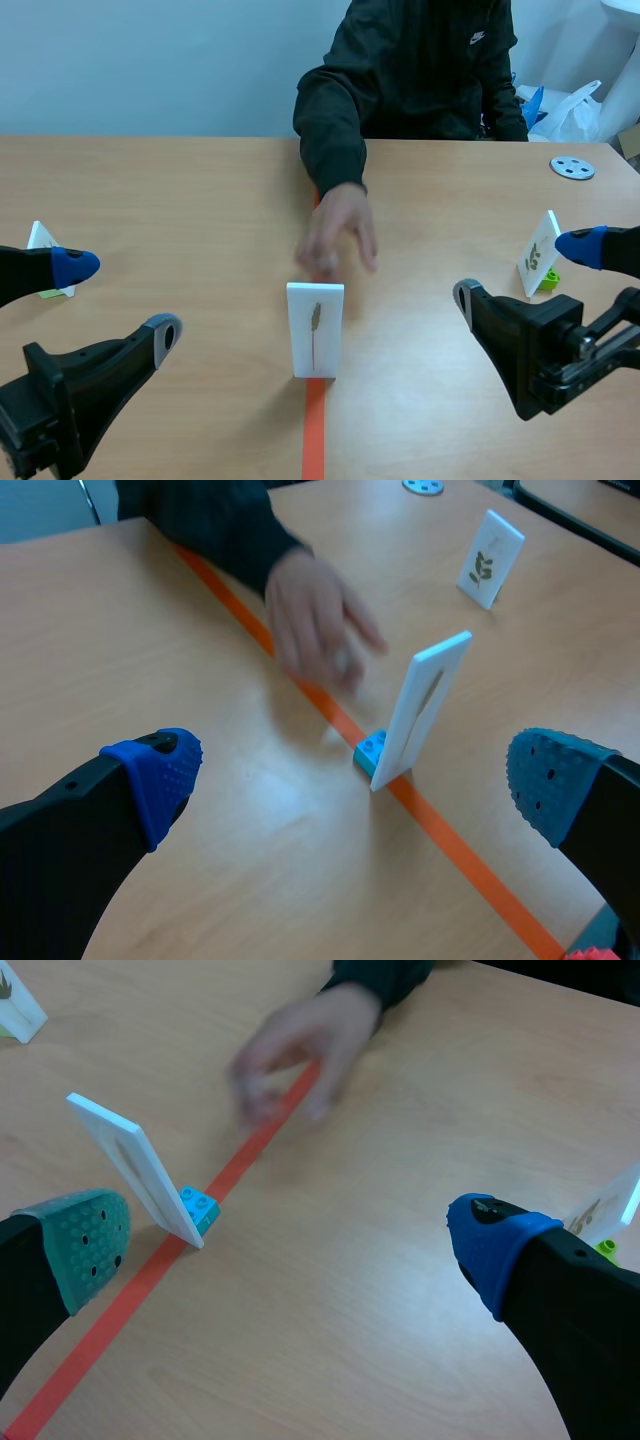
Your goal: Sort the leaf by its shape. The table is split by an orange tape line. A compound leaf with several leaflets goes to the left side, a simple leaf with one blade goes to the right side. Return to the home posture when a red brick is placed on the table.
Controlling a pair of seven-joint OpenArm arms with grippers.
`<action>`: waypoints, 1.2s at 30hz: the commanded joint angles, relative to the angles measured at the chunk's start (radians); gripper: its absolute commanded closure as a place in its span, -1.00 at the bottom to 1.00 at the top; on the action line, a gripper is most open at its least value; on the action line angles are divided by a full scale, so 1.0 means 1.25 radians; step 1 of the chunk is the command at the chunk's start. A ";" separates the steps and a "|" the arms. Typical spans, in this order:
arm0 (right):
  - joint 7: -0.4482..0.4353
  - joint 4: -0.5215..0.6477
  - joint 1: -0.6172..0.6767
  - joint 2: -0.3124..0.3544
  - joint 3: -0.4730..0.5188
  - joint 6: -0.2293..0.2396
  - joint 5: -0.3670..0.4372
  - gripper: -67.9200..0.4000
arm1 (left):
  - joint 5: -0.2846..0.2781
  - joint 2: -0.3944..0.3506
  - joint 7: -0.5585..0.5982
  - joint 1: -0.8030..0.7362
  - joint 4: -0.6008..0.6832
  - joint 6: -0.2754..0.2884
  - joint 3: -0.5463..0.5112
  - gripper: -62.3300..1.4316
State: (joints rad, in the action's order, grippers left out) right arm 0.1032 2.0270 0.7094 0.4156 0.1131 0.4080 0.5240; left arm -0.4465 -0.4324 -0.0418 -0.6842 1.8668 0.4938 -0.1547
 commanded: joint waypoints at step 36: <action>-0.013 0.002 -0.011 0.007 0.010 0.001 0.006 -1.00 | 0.208 0.000 0.136 0.252 -0.306 0.083 0.208 -1.00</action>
State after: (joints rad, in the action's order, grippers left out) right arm 0.1032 2.0270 0.7094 0.4160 0.1131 0.4080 0.5240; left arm -0.1802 -0.4324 0.1101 -0.3828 1.4712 0.5964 0.1051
